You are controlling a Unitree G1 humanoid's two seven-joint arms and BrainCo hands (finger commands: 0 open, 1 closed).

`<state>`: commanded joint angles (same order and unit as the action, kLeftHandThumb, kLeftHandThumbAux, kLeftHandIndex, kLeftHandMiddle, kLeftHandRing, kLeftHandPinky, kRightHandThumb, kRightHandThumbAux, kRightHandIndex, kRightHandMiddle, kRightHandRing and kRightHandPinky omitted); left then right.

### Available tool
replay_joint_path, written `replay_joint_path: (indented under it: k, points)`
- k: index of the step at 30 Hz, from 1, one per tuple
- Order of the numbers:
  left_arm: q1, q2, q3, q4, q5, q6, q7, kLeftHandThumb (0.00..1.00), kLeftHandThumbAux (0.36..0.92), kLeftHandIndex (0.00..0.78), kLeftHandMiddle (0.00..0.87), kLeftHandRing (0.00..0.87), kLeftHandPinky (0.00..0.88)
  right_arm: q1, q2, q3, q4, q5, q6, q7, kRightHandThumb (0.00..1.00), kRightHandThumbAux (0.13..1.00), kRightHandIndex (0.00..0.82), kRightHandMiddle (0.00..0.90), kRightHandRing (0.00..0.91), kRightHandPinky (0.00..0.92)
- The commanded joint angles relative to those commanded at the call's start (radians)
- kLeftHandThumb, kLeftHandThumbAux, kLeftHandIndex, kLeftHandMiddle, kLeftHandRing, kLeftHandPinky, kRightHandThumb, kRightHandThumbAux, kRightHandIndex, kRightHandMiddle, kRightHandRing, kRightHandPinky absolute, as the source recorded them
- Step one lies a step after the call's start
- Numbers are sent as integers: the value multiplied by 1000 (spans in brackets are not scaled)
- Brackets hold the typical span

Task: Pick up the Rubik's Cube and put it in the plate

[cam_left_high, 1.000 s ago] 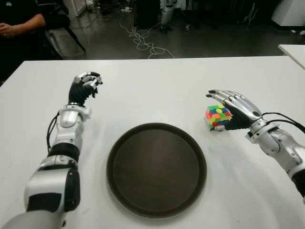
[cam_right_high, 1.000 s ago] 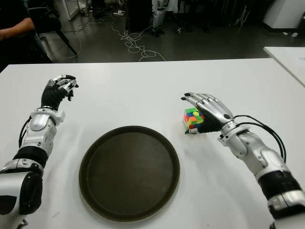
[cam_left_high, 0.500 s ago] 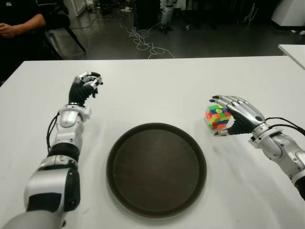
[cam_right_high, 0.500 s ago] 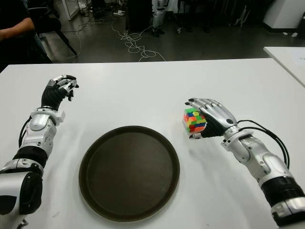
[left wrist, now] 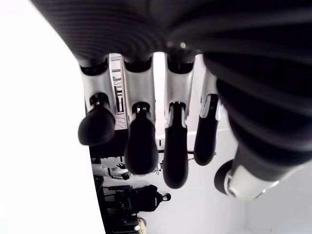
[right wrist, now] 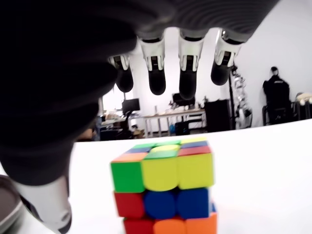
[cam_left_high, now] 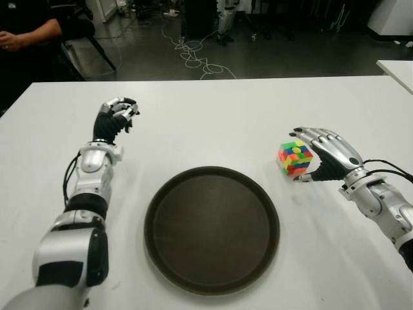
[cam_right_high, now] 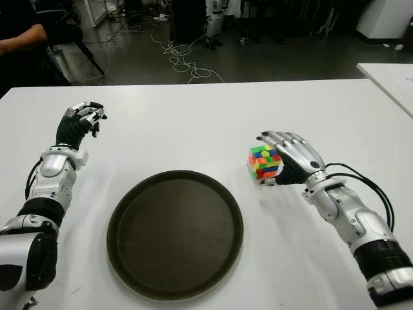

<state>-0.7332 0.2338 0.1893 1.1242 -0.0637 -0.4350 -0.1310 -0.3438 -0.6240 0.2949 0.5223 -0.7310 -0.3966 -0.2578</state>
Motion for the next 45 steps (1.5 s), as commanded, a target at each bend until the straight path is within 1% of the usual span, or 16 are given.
replay_joint_path:
  k: [5,9,14,23,28,32,37,45]
  points:
    - [0,1,-2,2,2,-3,1,838,667,413,553,707,760,-11,3,9,22,-9,0,-13,0,752,139,152,126,80]
    - [-1,1,-1,4,2,-2,1,837,668,408,551,701,756,-28,8,21,61,-20,-3,-31,0,745,141,149,121,75]
    - [-2,0,1,7,-2,-1,1,837,669,406,551,698,752,-30,15,25,73,-34,13,-59,0,748,141,152,127,84]
    - [-3,-1,3,8,-4,-3,0,837,669,407,553,698,752,-37,24,30,78,-35,34,-64,0,733,145,155,131,86]
    - [-4,-2,3,10,-4,-6,-2,836,670,406,551,695,750,-43,22,38,86,-37,33,-59,0,732,148,153,135,98]
    - [-4,-3,3,11,-3,-6,-2,836,670,406,552,697,748,-47,20,42,91,-38,31,-60,0,738,151,158,143,112]
    - [-6,-5,5,14,-8,-6,-8,835,670,404,545,689,744,-53,18,54,110,-35,5,-63,0,755,153,167,152,119]
    - [-8,-7,6,16,-7,-6,-6,836,669,406,549,693,748,-67,15,69,132,-34,-15,-45,0,767,150,161,156,127]
